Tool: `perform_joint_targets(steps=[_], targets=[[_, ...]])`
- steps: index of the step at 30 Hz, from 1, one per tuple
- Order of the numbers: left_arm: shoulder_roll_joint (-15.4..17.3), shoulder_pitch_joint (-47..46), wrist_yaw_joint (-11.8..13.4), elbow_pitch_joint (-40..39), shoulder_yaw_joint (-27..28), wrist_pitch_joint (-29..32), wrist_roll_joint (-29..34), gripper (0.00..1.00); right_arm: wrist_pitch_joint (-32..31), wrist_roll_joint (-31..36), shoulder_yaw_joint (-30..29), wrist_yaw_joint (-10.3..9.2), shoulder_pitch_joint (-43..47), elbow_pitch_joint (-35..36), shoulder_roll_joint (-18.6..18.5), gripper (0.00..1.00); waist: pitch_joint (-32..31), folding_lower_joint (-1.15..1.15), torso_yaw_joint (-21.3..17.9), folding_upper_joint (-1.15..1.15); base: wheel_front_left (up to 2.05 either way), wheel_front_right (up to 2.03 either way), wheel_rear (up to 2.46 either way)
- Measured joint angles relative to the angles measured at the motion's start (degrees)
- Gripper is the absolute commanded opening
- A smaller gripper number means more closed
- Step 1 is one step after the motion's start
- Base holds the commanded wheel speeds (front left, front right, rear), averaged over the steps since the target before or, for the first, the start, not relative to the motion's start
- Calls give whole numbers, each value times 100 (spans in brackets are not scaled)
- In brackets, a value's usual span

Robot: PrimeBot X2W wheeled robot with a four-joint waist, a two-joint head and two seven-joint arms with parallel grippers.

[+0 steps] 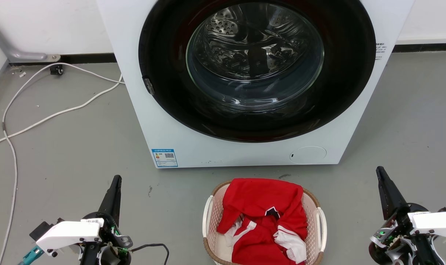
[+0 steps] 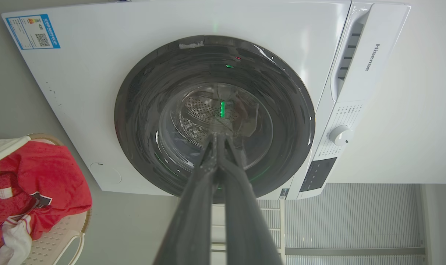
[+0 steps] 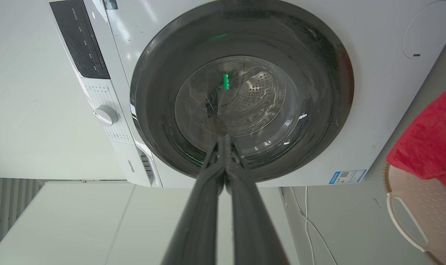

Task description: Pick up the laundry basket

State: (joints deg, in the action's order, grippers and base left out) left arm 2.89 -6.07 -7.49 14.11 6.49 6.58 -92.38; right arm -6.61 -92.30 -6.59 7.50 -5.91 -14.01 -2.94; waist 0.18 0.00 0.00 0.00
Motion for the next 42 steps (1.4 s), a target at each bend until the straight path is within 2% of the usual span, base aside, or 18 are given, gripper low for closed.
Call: perform_joint_targets(steps=[30, 31, 38, 42], targets=[[0, 0, 0, 0, 0, 0, 0, 0, 1, 0, 1, 0, -1, 0, 0, 0, 0, 0, 0, 0, 0, 0, 0], [-2, 5, 0, 9, -1, -1, 0, 100, 1, 0, 2, 0, 5, -8, 1, 100, 0, 0, 0, 0, 0, 0, 0], [-36, 242, 2, 192, -33, -78, 20, 100, 78, 47, 35, -2, 247, -224, 21, 100, 2, 0, 2, 0, 0, 0, 0], [-35, 242, 2, 114, -22, -193, 276, 100, 199, 313, 45, -2, 246, -197, 23, 100, 5, 0, 5, 0, 0, 0, 0]])
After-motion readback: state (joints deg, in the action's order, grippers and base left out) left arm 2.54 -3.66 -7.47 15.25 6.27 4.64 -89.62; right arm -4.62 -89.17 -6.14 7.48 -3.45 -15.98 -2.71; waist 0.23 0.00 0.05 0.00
